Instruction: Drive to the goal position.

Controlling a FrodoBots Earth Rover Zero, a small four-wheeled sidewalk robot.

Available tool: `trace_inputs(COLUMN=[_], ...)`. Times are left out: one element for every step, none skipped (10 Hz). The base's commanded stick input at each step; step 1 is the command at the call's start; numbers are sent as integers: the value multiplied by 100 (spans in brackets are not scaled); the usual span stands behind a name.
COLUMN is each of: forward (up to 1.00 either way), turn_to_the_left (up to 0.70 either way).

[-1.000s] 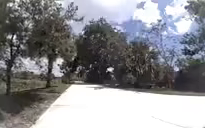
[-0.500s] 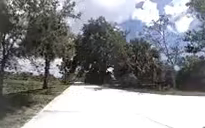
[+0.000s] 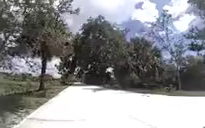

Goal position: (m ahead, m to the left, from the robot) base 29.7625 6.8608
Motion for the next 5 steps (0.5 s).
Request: trace_inputs(forward=[70, 70, 70, 70, 70], turn_to_the_left=[0, 0, 0, 0, 0])
